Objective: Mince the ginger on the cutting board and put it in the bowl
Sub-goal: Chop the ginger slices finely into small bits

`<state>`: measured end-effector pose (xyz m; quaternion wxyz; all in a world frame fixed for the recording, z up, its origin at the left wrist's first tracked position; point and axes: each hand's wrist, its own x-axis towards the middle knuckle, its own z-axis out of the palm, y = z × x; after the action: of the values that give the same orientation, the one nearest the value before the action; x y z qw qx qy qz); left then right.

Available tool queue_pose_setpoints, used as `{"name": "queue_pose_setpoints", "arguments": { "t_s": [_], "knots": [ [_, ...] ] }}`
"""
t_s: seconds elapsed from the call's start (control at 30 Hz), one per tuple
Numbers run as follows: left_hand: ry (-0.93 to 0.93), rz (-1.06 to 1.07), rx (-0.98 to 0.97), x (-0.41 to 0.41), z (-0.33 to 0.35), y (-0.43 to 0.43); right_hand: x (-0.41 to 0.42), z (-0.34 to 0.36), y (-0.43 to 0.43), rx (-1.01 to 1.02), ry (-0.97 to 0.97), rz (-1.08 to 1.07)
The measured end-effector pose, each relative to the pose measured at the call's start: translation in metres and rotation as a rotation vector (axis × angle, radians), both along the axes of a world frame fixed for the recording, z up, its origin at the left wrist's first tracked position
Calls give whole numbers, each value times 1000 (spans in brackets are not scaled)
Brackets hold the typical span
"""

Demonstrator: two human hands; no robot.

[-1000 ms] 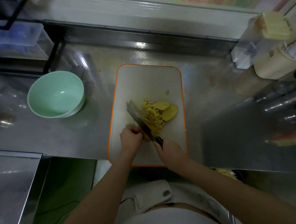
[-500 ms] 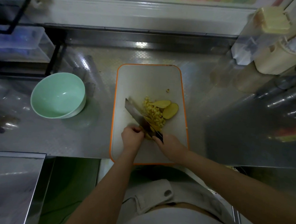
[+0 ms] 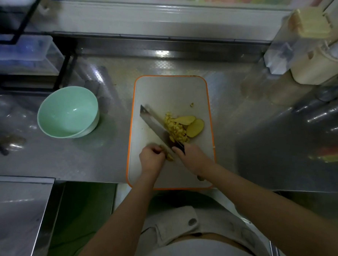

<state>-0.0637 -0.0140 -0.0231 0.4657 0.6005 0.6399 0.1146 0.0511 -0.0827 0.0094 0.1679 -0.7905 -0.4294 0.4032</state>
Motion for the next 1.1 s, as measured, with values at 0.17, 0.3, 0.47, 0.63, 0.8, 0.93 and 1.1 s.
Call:
{"name": "queue_pose_setpoints", "arguments": {
  "t_s": [0.17,0.3,0.47,0.63,0.8,0.93,1.1],
  "knots": [
    [-29,-14,40,-4,-8,-2,3,8,-5,58,9,-53],
    [-79,-27,59,-9,-10,-3,1,13,-15,32,-41,-54],
    [-84,-23,44,-9,-9,-3,-4,18,-26,-44,-54,-48],
    [-65,-45,41,-7,-7,1,-6,15,-31,-90,-56,-18],
    [-45,-47,27,-5,-7,2,-9,18,-31,-102,-43,-9],
    [-13,-55,22,-3,-1,1,-10,18,-31,-111,-45,-1],
    [-4,-39,33,-3,2,-1,-12,15,-31,-108,-57,-7]
  ]
}}
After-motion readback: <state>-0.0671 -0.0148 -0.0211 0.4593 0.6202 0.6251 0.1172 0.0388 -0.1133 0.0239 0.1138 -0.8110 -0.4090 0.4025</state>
